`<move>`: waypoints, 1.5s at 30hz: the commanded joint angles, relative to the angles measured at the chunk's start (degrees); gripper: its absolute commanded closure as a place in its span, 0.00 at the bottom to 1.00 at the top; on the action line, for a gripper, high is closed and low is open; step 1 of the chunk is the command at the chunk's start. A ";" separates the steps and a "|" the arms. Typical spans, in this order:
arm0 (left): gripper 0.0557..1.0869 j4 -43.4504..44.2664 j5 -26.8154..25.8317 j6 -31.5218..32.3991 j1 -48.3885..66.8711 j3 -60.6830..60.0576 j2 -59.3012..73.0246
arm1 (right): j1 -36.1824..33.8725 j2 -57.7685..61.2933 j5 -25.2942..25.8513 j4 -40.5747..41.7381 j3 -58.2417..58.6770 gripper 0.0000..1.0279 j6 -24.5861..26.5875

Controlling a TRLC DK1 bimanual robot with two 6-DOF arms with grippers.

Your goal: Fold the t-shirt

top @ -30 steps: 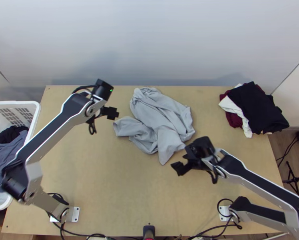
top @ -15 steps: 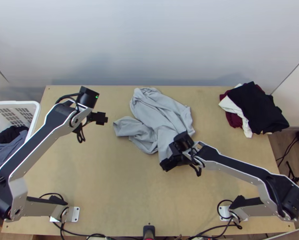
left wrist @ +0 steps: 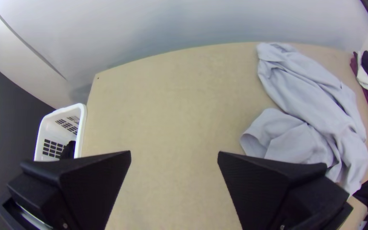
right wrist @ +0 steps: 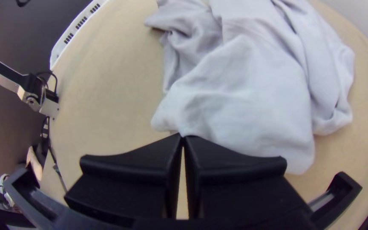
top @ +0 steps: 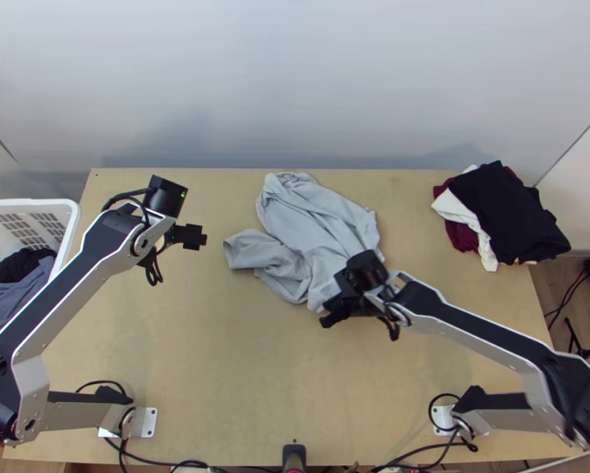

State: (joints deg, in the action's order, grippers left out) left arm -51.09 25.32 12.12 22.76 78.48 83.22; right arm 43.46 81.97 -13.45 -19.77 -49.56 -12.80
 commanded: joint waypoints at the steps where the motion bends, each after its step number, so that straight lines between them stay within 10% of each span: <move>1: 0.04 0.20 -0.10 -0.25 0.18 -2.54 -0.52 | -2.51 -10.52 0.71 -6.16 -6.07 0.97 1.55; 20: 0.04 4.24 -0.45 -9.13 16.70 -16.25 -5.70 | -13.40 -5.25 5.02 -10.29 -52.30 0.97 -0.03; 45: 0.04 34.92 6.06 -7.99 31.90 -13.35 12.76 | -12.88 -7.27 10.11 -13.80 -54.77 0.97 -0.12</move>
State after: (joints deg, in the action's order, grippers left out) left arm -24.08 27.20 4.45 46.50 64.69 92.29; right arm 30.76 74.89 -3.88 -33.15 -104.07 -12.60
